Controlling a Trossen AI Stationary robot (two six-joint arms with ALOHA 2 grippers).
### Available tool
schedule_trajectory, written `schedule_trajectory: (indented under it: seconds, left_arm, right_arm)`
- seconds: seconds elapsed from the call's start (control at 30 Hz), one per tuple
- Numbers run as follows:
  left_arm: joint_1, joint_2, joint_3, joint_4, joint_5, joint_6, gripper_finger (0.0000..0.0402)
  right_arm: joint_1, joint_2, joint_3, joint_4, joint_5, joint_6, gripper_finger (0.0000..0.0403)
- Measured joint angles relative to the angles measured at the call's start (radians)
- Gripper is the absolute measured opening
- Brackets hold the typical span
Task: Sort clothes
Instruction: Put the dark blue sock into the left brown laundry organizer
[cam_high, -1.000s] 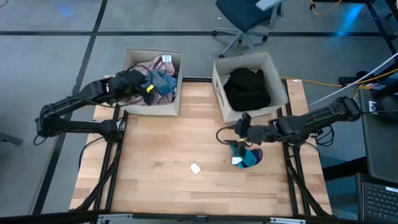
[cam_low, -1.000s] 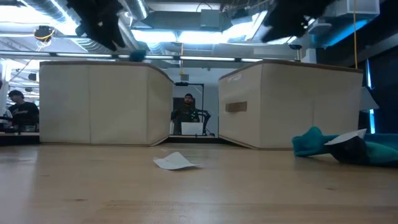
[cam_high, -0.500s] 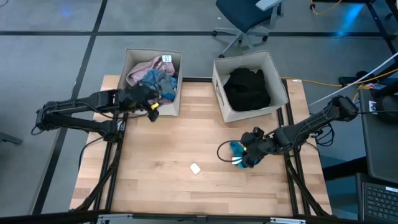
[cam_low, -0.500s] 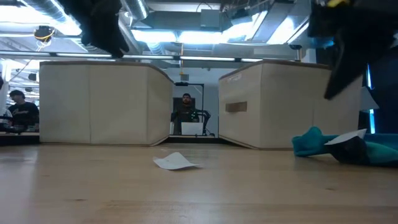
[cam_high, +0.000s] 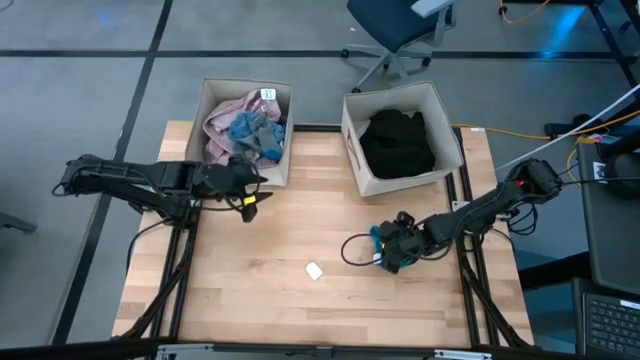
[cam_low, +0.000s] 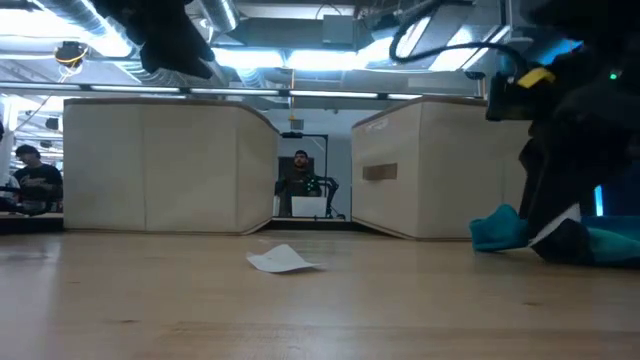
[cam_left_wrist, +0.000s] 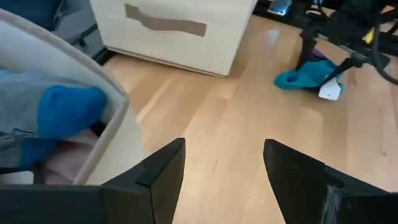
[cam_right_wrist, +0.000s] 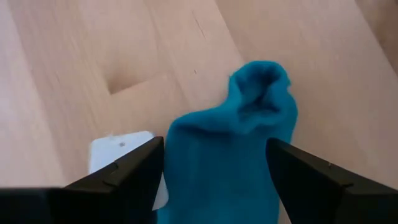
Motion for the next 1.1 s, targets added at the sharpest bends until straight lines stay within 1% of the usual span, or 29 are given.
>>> schedule_trajectory:
  seconds: [0.1,0.23,0.37,0.47,0.6,0.7,0.8,0.9,1.0,1.1]
  left_arm:
    - [-0.020,0.000,0.000,0.002,0.000,0.000,0.0207]
    - [-0.033,0.000,0.000,0.001,0.000,0.017,0.0207]
    - [-0.036,0.000,0.000,0.000,-0.001,0.018,0.0207]
    - [-0.037,0.000,0.000,0.000,-0.001,0.015,0.0207]
    - [-0.037,0.000,0.000,-0.001,-0.001,0.004,0.0207]
    - [-0.037,0.000,0.000,0.000,-0.001,0.000,0.0207]
    - [-0.036,0.000,0.000,0.001,-0.001,0.003,0.0207]
    - [-0.036,0.000,0.000,0.001,-0.002,0.008,0.0207]
    - [-0.036,0.000,0.000,0.001,-0.003,0.008,0.0207]
    - [-0.036,0.000,0.000,0.000,-0.003,0.008,0.0207]
  right_arm:
    - [0.000,0.005,0.008,-0.006,-0.019,-0.018,0.0282]
    - [0.002,-0.008,0.070,-0.102,-0.075,-0.019,0.0282]
    - [0.002,-0.011,0.155,-0.217,-0.222,-0.012,0.0282]
    - [0.015,-0.011,0.195,-0.198,-0.325,0.011,0.0282]
    - [0.080,-0.002,0.190,-0.133,-0.384,0.081,0.0282]
    - [0.142,0.026,0.157,-0.092,-0.352,0.154,0.0282]
    - [0.188,0.070,0.149,-0.096,-0.238,0.188,0.0282]
    - [0.214,0.129,0.149,-0.085,-0.113,0.169,0.0282]
    - [0.218,0.185,0.148,-0.064,-0.046,0.113,0.0282]
    - [0.206,0.235,0.151,-0.067,-0.003,0.106,0.0270]
